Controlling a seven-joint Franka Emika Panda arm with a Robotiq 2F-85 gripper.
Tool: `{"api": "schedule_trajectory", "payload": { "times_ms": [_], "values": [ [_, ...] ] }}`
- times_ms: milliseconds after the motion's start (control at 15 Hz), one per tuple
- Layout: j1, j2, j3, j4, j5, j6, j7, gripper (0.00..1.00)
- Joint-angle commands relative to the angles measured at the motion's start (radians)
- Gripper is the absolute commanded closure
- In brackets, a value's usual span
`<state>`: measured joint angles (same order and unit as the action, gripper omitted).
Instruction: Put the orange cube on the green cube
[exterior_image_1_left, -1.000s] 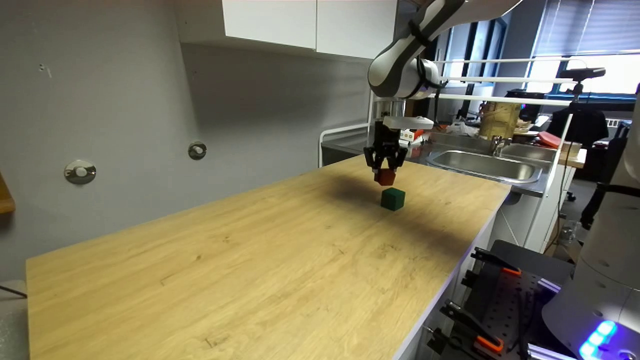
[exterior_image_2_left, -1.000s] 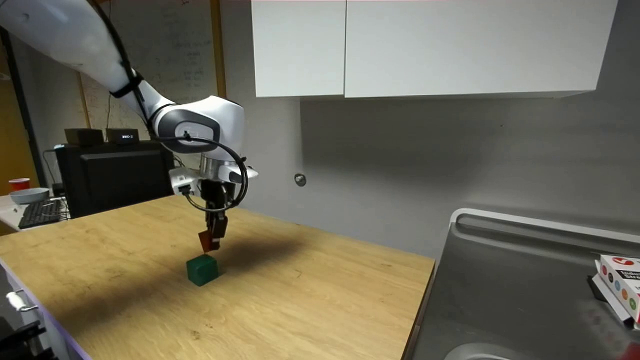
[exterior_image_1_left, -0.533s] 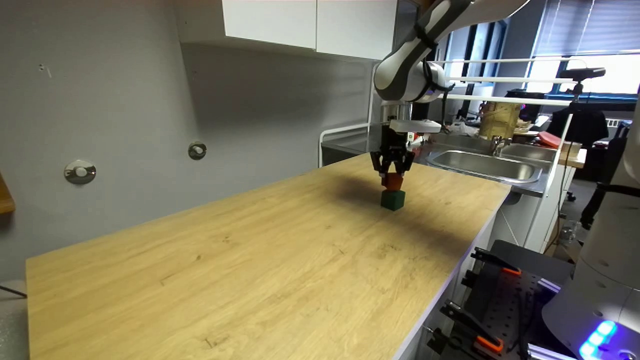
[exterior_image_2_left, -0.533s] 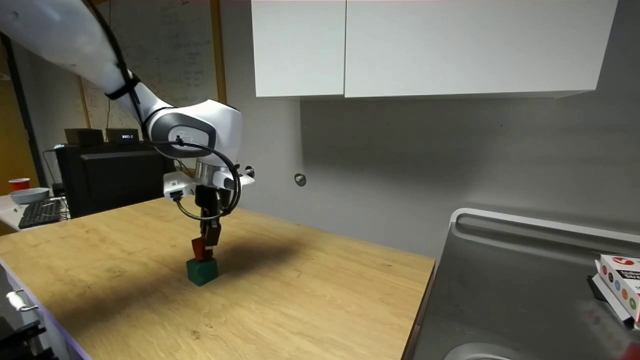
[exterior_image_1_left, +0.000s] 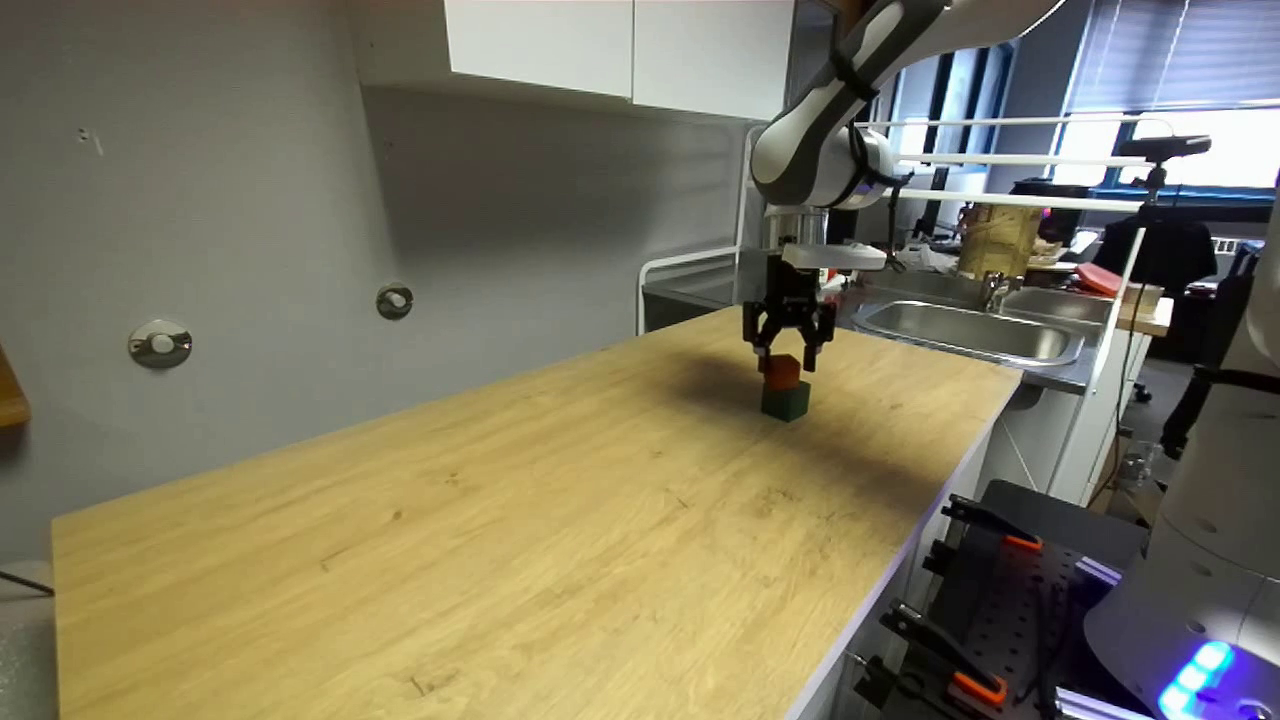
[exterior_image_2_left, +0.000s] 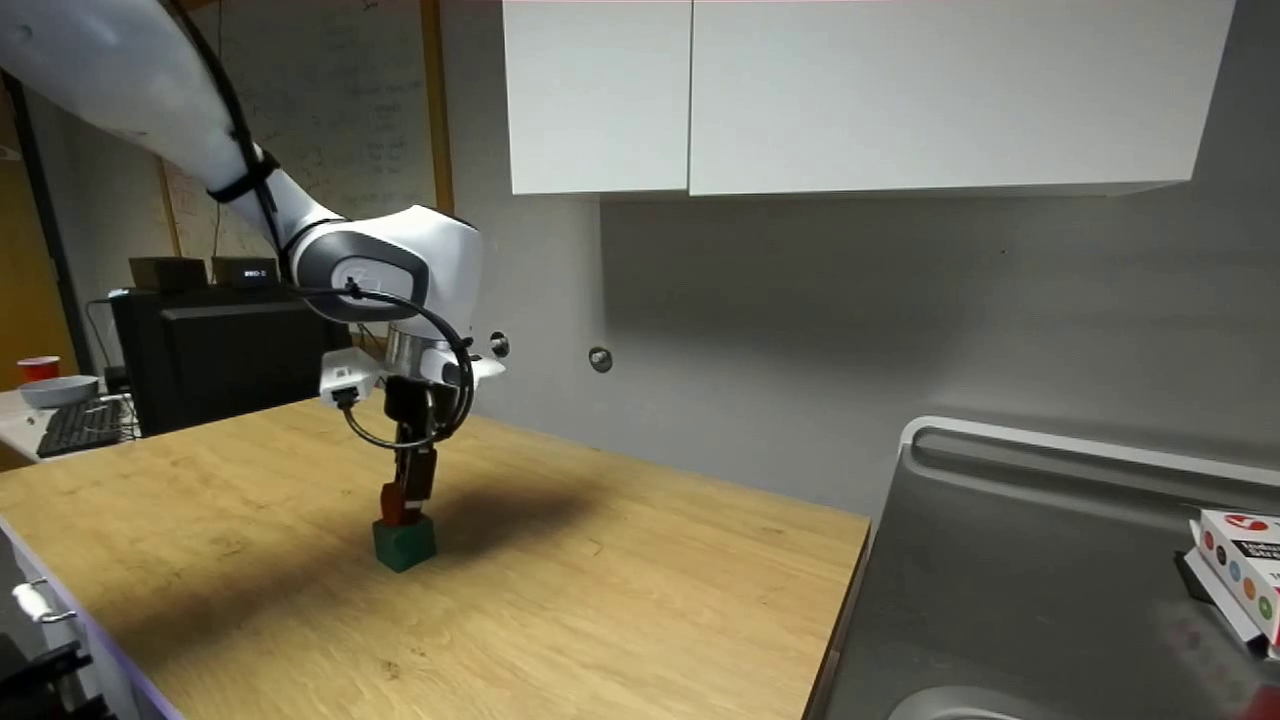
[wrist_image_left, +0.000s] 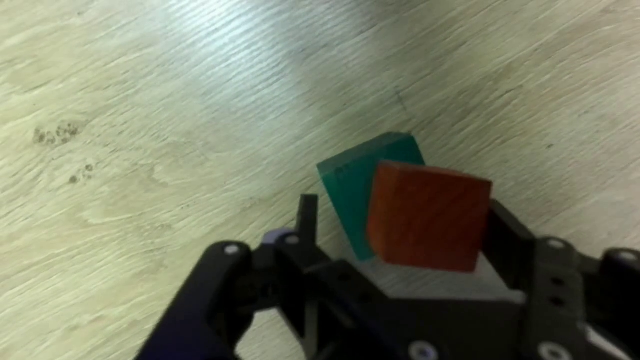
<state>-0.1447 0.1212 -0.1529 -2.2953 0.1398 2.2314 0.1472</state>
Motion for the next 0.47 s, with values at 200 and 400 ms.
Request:
{"api": "schedule_trajectory", "payload": {
  "times_ms": [200,400],
  "values": [
    [0.003,-0.032,0.003,-0.005,0.007,-0.022,0.027,0.00],
    [0.005,-0.037,0.004,0.000,0.004,-0.033,0.038,0.00]
  ]
}}
